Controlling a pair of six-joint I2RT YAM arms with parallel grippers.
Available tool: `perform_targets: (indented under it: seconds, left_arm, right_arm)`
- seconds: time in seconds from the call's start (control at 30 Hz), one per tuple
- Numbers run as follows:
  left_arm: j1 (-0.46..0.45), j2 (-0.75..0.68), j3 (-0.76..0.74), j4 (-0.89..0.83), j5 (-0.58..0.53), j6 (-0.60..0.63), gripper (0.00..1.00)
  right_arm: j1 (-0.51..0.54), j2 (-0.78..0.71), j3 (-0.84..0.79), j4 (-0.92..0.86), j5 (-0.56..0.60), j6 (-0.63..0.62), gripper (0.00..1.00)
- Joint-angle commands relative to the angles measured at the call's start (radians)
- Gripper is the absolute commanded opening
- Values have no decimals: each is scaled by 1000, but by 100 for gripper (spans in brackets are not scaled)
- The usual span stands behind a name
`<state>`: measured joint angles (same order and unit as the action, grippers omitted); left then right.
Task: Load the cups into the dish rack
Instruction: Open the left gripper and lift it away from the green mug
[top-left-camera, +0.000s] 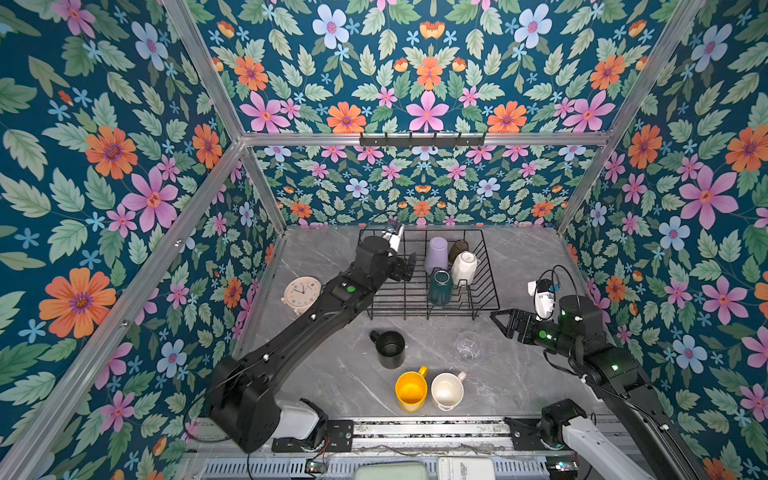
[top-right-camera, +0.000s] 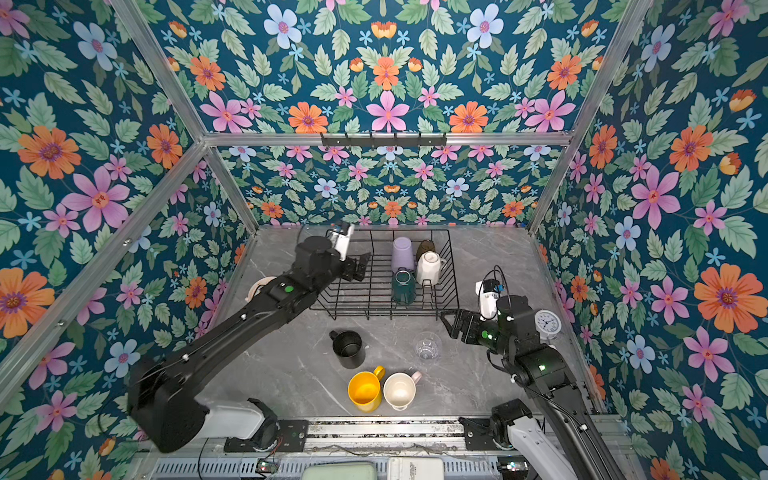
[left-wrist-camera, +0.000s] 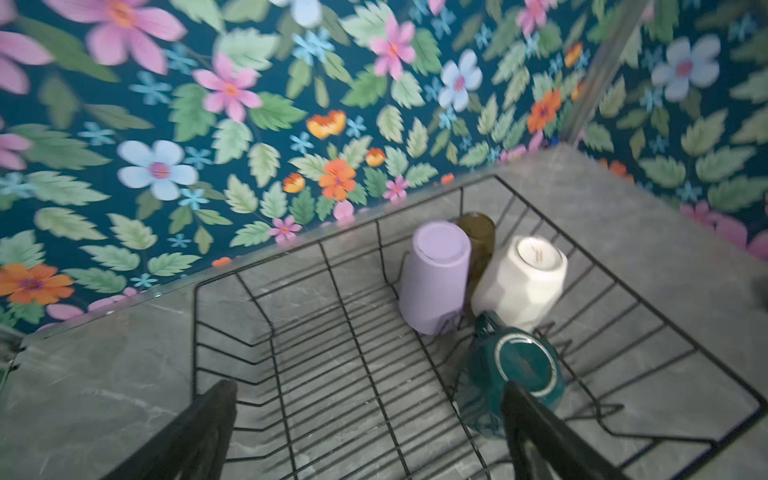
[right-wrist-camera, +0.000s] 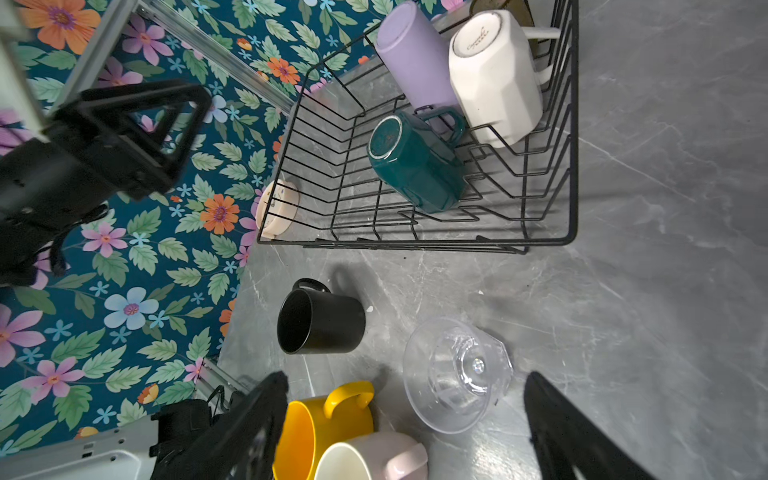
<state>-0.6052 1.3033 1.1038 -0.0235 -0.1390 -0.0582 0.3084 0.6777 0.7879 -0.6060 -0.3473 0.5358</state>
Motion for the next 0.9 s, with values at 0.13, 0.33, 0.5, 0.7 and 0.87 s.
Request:
perform_targets:
  seconds: [0.13, 0.33, 0.5, 0.7, 0.87]
  left_arm:
    - [119, -252, -212, 124, -35, -237, 100]
    - [142, -353, -284, 74, -51, -292, 100]
    - [145, -367, -306, 75, -49, -309, 100]
    - [145, -350, -306, 95, -30, -319, 100]
    - [147, -349, -306, 96, -11, -318, 100]
  right_arm:
    - [66, 52, 28, -28, 61, -23, 84]
    - [170, 133, 49, -130, 196, -31, 76]
    - [213, 142, 16, -166, 273, -11, 67]
    - [291, 197, -12, -147, 322, 24, 56]
    - [336, 266, -22, -112, 364, 46, 51]
